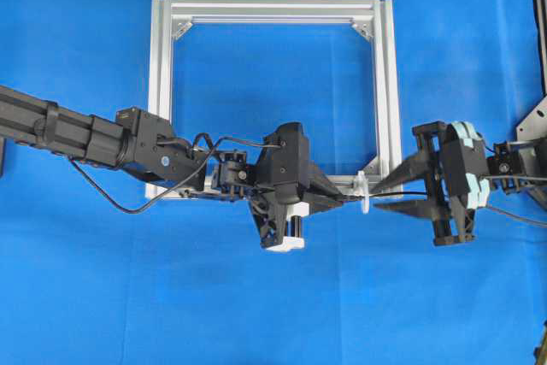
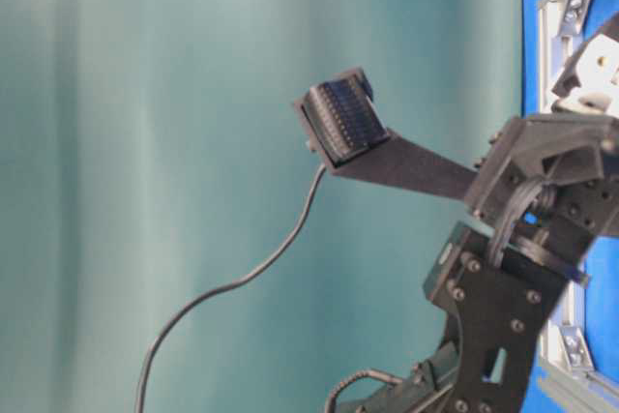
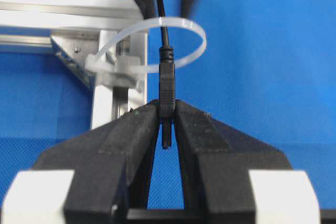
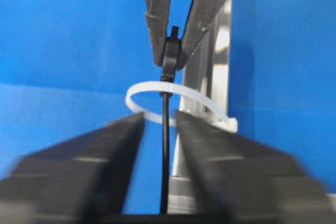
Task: Insert the wire through the string loop located on the right side.
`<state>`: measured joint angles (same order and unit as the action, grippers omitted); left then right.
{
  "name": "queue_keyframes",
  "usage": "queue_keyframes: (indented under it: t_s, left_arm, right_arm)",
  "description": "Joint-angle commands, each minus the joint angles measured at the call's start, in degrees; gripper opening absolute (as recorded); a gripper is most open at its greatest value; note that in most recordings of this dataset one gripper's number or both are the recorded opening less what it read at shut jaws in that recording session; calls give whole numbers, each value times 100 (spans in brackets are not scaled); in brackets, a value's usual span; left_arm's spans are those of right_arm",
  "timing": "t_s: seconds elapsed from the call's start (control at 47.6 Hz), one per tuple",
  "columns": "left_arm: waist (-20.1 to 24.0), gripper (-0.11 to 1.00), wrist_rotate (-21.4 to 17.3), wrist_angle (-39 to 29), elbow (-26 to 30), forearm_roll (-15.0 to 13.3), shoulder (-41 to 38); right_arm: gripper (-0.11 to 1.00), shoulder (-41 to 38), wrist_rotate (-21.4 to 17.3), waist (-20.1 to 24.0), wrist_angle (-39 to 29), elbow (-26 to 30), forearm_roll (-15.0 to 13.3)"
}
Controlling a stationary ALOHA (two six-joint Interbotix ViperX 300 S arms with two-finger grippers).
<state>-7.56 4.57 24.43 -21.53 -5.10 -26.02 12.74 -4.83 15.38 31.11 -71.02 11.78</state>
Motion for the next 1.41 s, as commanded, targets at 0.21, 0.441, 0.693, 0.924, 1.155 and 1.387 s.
queue_keyframes:
  t_s: [0.21,0.441,0.693,0.924,1.155,1.387]
  left_arm:
    - [-53,8,0,202,-404,18,475]
    - [-79,8,53,633,-1424,9,1107]
    - [-88,8,79,721,-2751,9,2013]
    - [-88,8,79,888,-3788,9,2672]
    - [-88,8,105,1178,-4913,9,3384]
    - [-88,8,202,1327,-5695,9,3981]
  right_arm:
    - [95,26,0,9,-149,114,9]
    - [93,26,0,9,-149,114,9]
    - [93,26,9,9,-158,123,9]
    - [93,26,18,9,-158,114,9]
    - [93,26,18,9,-211,123,9]
    - [93,26,18,9,-211,123,9]
